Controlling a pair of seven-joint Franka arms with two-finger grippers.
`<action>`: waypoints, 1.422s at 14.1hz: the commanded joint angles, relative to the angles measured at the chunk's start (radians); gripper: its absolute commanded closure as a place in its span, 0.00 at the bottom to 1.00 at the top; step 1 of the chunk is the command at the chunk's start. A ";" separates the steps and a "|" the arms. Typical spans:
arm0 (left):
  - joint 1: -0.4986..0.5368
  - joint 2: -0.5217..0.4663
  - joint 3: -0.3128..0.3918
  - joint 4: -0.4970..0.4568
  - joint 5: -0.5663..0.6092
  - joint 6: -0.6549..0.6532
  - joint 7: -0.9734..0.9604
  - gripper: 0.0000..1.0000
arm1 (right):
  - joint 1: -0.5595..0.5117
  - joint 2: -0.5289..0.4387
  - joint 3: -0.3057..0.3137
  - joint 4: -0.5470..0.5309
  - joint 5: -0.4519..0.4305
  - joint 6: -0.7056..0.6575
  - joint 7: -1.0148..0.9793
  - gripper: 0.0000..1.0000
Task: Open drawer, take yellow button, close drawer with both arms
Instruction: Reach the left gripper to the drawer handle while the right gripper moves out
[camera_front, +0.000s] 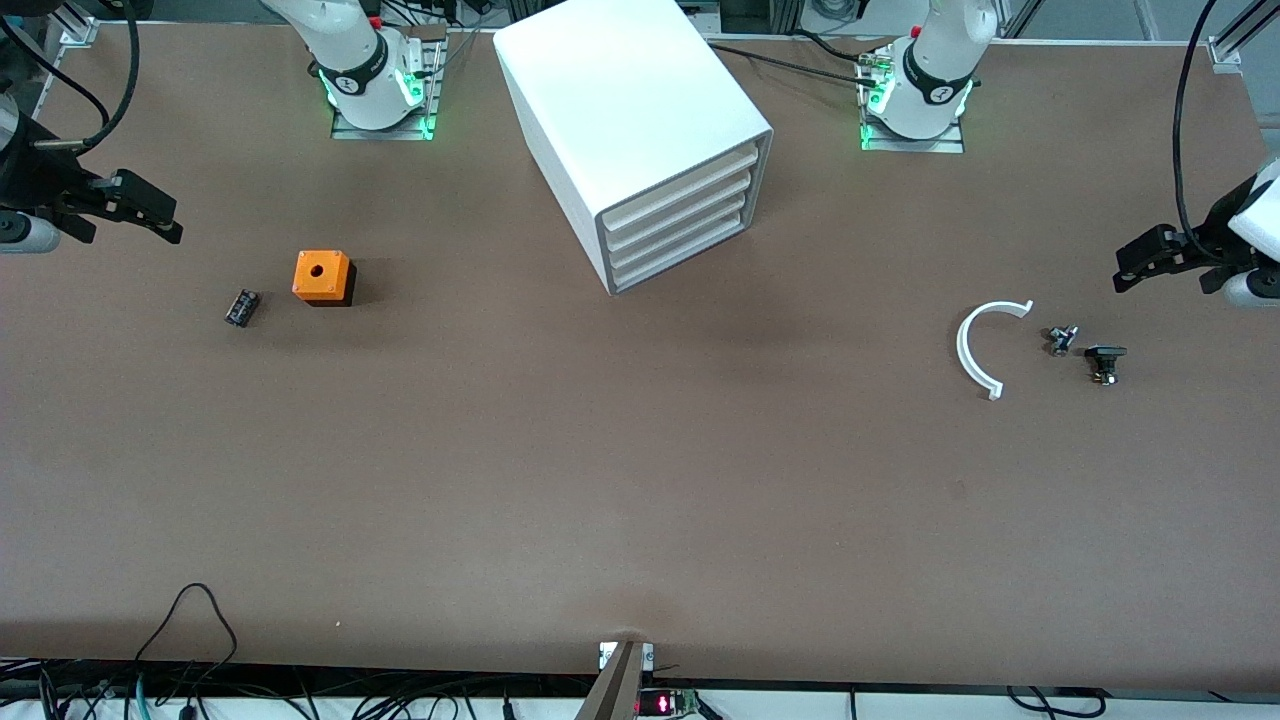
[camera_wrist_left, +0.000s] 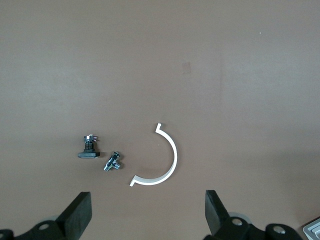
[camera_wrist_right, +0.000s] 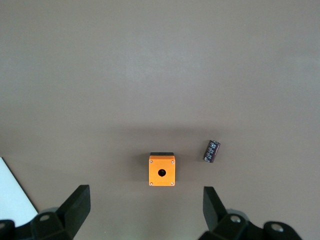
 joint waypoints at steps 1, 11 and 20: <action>-0.001 0.027 -0.013 -0.001 -0.005 -0.012 -0.013 0.00 | 0.000 -0.001 0.000 -0.004 0.007 0.005 -0.002 0.00; -0.110 0.133 -0.171 -0.150 -0.276 -0.032 -0.214 0.00 | 0.012 0.125 0.012 0.023 0.004 0.007 -0.014 0.00; -0.111 0.199 -0.277 -0.417 -0.882 -0.081 0.123 0.00 | 0.102 0.191 0.026 0.065 0.040 -0.007 -0.060 0.00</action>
